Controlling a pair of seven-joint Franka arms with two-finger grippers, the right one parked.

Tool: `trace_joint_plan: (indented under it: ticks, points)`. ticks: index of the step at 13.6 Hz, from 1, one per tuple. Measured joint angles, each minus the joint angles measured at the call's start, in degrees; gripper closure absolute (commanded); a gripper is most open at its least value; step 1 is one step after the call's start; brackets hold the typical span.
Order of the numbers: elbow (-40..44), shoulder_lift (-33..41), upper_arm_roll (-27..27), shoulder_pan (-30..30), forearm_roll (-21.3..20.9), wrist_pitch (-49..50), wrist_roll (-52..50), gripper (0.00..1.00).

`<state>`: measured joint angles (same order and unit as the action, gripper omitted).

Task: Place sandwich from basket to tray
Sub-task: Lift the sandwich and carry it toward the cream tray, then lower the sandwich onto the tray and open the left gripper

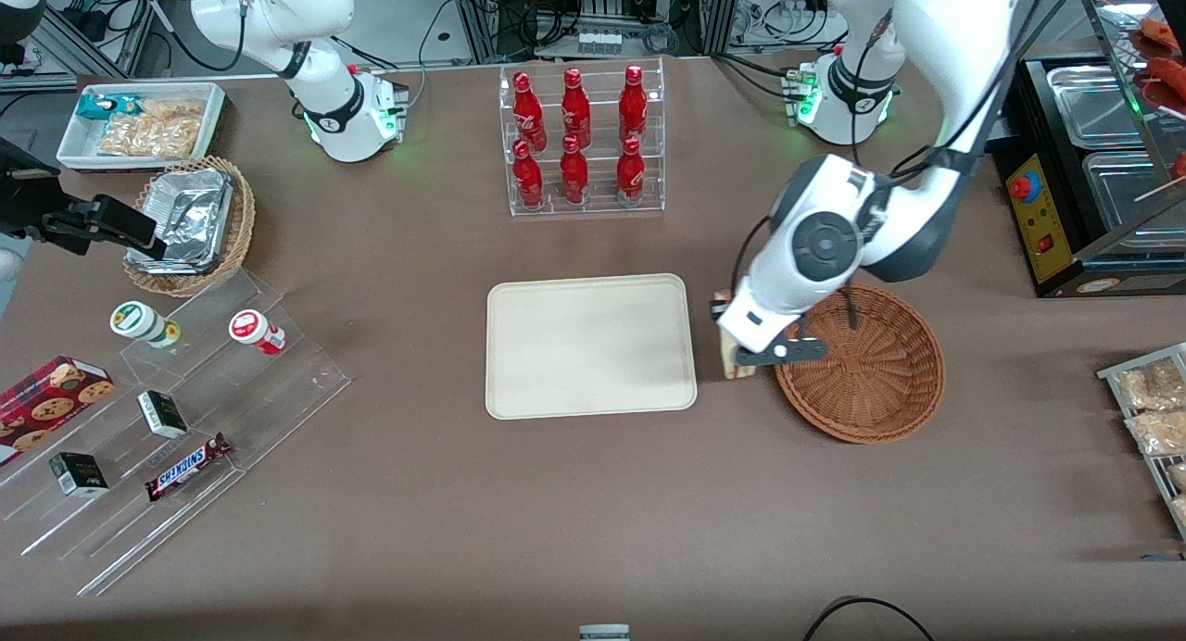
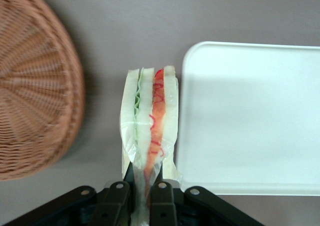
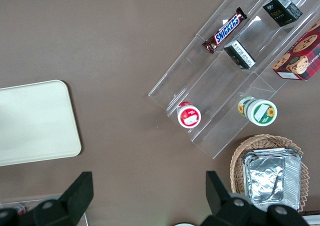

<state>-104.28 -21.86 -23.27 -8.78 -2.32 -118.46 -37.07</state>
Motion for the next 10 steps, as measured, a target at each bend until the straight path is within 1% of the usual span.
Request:
trace_joint_plan:
  ticks: [4, 8, 10]
  points:
    - [7.17, -7.11, -0.18, -6.7, -3.1, -0.03, -9.03, 0.94]
    - [15.09, -13.54, -0.18, -11.98, -3.36, -0.02, -15.33, 0.94]
    - [18.38, -16.27, -0.15, -14.51, -4.82, -0.01, -17.88, 0.94]
